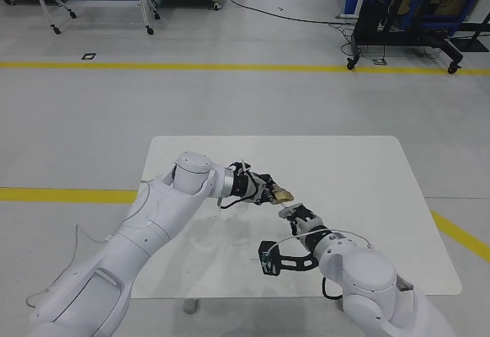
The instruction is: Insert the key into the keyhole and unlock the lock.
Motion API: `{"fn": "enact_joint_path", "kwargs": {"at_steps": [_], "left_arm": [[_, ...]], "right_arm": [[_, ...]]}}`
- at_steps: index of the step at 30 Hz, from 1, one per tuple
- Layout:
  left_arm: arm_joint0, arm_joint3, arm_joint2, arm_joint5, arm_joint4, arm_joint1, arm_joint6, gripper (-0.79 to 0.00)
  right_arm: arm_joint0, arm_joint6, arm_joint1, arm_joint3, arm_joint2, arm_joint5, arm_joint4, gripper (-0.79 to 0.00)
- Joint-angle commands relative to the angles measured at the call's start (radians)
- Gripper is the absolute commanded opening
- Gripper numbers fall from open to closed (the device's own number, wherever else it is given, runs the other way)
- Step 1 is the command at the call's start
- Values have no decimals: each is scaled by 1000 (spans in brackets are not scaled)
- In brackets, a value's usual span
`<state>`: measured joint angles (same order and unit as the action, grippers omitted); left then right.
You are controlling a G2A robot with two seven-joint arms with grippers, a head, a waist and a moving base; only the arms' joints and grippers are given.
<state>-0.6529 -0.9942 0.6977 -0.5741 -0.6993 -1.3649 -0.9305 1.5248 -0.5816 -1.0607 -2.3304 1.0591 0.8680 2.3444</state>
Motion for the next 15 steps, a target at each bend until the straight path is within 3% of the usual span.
{"fn": "enact_joint_path", "kwargs": {"at_steps": [1,15], "left_arm": [[-2,1,4,1,-1,0,-3,-785],[-3,2,7,0,19,-3,-23,-785]], "right_arm": [[7,3,0,-2,11,-6,-8,-785],[-33,15,-13,50,22,-9,-41,-785]]}}
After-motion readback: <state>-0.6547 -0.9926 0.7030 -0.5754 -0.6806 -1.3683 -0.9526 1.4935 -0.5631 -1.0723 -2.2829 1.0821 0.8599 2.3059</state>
